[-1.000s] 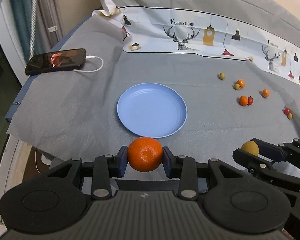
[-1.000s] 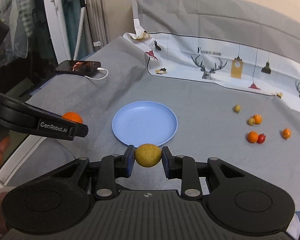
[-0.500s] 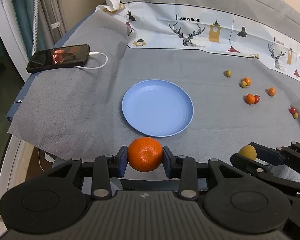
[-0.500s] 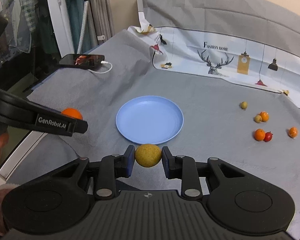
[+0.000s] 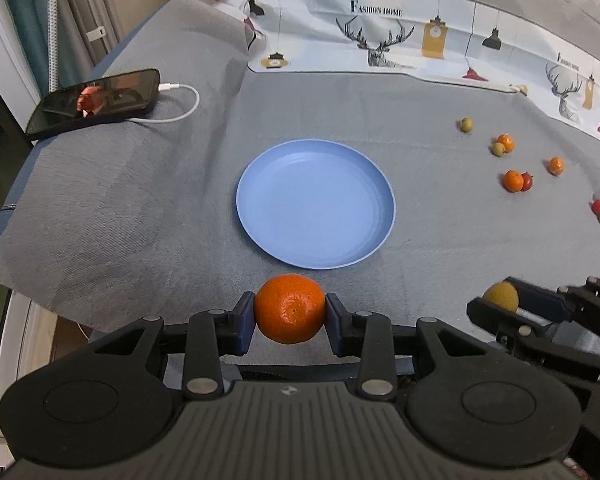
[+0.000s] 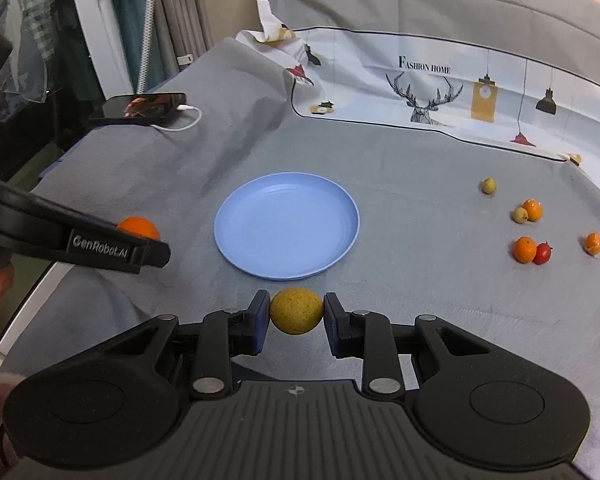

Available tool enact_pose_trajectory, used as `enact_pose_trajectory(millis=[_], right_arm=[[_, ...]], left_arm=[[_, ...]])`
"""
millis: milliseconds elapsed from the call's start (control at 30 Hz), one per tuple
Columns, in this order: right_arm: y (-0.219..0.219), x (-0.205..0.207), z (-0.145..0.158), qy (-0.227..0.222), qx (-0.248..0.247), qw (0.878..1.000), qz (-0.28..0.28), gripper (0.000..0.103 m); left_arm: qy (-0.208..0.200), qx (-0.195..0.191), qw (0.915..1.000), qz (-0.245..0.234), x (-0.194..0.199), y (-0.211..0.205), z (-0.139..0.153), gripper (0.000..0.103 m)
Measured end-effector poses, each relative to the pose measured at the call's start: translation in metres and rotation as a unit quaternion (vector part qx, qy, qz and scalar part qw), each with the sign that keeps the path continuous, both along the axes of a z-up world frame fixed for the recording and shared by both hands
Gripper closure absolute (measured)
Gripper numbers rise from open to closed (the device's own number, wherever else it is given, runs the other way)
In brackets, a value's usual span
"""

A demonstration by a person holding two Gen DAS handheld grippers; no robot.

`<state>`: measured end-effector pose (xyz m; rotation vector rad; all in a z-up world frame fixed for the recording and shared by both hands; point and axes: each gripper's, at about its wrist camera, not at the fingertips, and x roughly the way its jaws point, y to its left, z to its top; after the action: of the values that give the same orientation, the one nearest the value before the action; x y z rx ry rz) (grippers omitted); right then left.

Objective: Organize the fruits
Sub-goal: 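Carry the mandarin and yellow fruit over the blue plate with both tools, then open both tools to drop the mandarin and yellow fruit onto the plate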

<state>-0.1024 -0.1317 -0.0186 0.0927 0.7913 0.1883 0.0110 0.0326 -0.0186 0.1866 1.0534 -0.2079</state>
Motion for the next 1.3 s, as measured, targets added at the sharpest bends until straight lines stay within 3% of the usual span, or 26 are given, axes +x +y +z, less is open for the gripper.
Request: enact_pose_trajectory(millis=[400, 567, 933, 1000, 1067, 1100, 1167, 1233, 1300], right_arm=[[-0.005, 0.079, -0.037, 0.012, -0.01, 1.0, 0.0, 0.073], [-0.002, 0.115, -0.061, 0.024, -0.018, 1.0, 0.006, 0.073], [0.01, 0.167, -0.1, 0.047, -0.046, 0.997, 0.04, 0.072], [0.014, 0.172, -0.101, 0.047, -0.046, 0.997, 0.044, 0.072], [0.014, 0.174, -0.097, 0.045, -0.046, 0.997, 0.037, 0.071], [0.014, 0.174, -0.095, 0.043, -0.05, 0.997, 0.032, 0.067], [0.009, 0.17, -0.085, 0.04, -0.053, 0.998, 0.017, 0.053], [0.002, 0.16, -0.073, 0.035, -0.043, 0.998, -0.001, 0.028], [-0.008, 0.143, -0.06, 0.029, -0.026, 0.999, -0.009, 0.019]], left_arm=[[0.016, 0.013, 0.9997, -0.01, 0.065, -0.016, -0.043, 0.063], [0.045, 0.015, 0.9988, -0.009, 0.097, -0.022, -0.074, 0.063], [0.045, 0.039, 0.9981, -0.017, 0.143, -0.031, -0.115, 0.063], [0.037, 0.041, 0.9982, -0.022, 0.145, -0.032, -0.113, 0.057], [0.018, 0.055, 0.9981, -0.019, 0.144, -0.032, -0.105, 0.031], [0.005, 0.065, 0.9978, -0.013, 0.142, -0.03, -0.099, 0.024], [-0.011, 0.072, 0.9973, -0.004, 0.136, -0.024, -0.087, 0.005], [-0.021, 0.062, 0.9978, 0.007, 0.124, -0.014, -0.072, 0.0], [-0.022, 0.051, 0.9984, 0.012, 0.108, -0.008, -0.057, 0.0]])
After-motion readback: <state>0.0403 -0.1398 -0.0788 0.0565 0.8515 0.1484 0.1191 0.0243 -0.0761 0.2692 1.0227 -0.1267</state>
